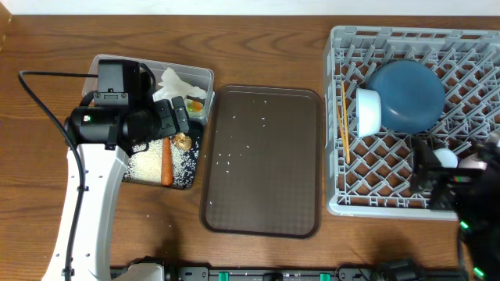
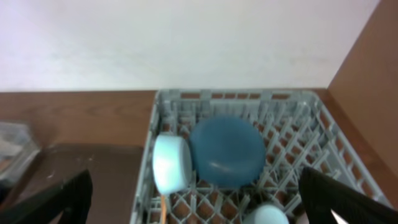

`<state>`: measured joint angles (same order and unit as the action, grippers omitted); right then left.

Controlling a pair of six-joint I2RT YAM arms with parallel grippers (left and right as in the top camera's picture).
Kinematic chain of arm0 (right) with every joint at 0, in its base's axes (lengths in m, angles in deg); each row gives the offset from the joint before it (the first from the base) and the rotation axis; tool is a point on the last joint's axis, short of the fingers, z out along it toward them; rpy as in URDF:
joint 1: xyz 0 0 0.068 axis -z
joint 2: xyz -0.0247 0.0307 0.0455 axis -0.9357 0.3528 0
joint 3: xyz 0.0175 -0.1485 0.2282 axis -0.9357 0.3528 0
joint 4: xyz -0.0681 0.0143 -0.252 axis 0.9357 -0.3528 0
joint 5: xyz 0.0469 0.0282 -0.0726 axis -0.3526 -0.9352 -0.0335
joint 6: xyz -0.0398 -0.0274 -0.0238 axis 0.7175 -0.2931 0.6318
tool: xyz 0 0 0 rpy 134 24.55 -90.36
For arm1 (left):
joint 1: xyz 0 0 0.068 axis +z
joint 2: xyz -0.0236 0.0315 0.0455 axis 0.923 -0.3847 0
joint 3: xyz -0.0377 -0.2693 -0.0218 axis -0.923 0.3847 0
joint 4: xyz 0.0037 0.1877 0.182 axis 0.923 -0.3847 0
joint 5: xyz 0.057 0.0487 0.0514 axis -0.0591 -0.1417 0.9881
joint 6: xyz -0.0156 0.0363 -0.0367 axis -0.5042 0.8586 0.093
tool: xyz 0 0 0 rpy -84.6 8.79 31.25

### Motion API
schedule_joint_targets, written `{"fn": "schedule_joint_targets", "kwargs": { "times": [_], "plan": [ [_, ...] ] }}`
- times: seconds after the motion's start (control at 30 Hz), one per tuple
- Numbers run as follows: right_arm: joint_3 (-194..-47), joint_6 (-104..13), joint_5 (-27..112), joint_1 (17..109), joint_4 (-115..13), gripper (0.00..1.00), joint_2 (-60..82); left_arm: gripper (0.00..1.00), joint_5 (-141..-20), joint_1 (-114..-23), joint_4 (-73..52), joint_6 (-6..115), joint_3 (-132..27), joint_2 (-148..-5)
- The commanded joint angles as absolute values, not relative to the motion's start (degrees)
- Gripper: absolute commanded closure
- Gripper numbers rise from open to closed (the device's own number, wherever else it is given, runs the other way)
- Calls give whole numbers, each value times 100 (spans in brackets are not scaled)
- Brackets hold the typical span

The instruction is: Sort waste into correct bins and load items into the dishwasher rack

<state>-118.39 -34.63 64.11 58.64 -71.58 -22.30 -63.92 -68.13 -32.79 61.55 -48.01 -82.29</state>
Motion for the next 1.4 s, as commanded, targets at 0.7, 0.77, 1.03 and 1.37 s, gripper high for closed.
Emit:
{"fn": "schedule_joint_targets", "kwargs": {
  "times": [0.7, 0.77, 1.03, 1.37],
  "plan": [
    [-5786, -3419, 5631, 7136, -2271, 1, -5526, 2, -6360, -6793, -3292, 6225, -4867, -8222],
    [-5443, -3419, 5631, 7136, -1884, 1, -5714, 2, -6360, -6793, -3292, 6225, -4867, -8222],
    [-4663, -3417, 5631, 7136, -1091, 1, -5950, 2, -6360, -6793, -3292, 6225, -4867, -8222],
    [-4665, -3415, 5635, 7136, -1723, 1, -5950, 2, -6360, -6793, -3292, 6225, -4867, -8222]
  ]
}}
